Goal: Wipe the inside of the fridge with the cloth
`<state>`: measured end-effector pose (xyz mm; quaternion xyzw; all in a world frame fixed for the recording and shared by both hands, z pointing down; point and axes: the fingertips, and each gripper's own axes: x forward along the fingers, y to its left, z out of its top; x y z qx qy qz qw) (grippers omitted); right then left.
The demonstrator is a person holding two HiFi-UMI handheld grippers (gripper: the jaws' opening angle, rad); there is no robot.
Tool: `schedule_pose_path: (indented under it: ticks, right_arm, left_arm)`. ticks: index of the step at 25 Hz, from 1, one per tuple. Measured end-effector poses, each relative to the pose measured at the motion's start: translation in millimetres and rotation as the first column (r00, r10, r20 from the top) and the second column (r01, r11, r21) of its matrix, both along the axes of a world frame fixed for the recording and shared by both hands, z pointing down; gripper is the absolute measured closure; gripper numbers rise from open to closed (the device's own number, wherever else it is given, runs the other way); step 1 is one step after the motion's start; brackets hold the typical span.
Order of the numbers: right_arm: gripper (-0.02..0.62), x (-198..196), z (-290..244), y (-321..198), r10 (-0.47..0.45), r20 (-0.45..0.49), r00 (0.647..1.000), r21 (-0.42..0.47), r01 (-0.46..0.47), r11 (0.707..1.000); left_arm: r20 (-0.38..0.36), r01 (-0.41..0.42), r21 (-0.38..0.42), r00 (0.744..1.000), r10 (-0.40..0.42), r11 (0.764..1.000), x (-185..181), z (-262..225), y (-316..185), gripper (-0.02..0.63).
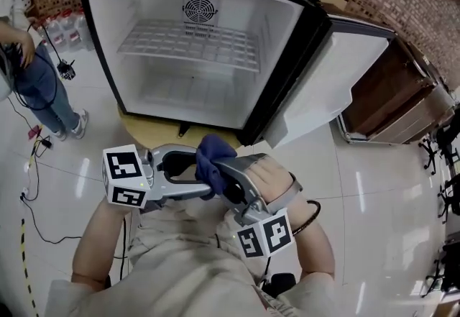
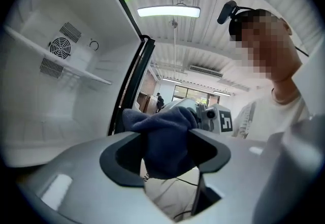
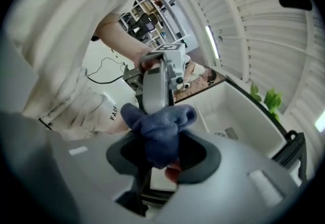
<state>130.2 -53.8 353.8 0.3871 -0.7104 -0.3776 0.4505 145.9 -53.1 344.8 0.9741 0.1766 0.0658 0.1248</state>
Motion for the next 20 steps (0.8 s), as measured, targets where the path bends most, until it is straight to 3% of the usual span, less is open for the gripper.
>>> schedule_pose_path:
  ticks: [5,8,10,12,15,18,20]
  right_arm:
    - [0.385,16.0,6.8,5.9,0.005,-0.007,1.000,0.043,-0.004,0.999]
    - [0.322,28.5,-6.4,9.2,0.024,0.053,0.998,0.091,-0.029,0.995]
    - [0.279,43.7,-24.2,15.3,0.046,0.109,0.993,0.153,-0.063,0.986]
    - [0.267,65.4,-42.5,25.9,0.055,0.198,0.979,0.206,-0.096,0.974]
    - [0.267,88.2,-49.4,41.8,0.042,0.363,0.931,0.182,-0.115,0.976]
    - [0.268,96.0,-35.0,43.8,0.068,0.403,0.913,0.130,-0.131,0.983]
    - [0.268,94.6,-26.8,44.6,0.084,0.402,0.912,0.105,-0.137,0.985]
  left_arm:
    - [-0.004,-0.021,-0.023,1.000,0.021,1.000,32.7,8.4,14.1,0.379]
    - [-0.062,-0.022,-0.095,0.998,0.016,0.995,41.7,-1.3,13.9,0.471]
    - [-0.105,0.005,-0.123,0.994,-0.019,0.992,45.2,-17.9,4.8,0.486]
    - [-0.163,0.090,-0.100,0.981,-0.105,0.991,47.7,-46.1,-15.0,0.489]
    - [-0.308,0.273,-0.011,0.914,-0.263,0.962,47.0,-107.2,-53.3,0.485]
    - [-0.383,0.456,0.021,0.825,-0.414,0.890,61.5,-158.6,-100.6,0.482]
    - [-0.405,0.536,0.064,0.785,-0.469,0.842,81.4,-174.9,-129.5,0.482]
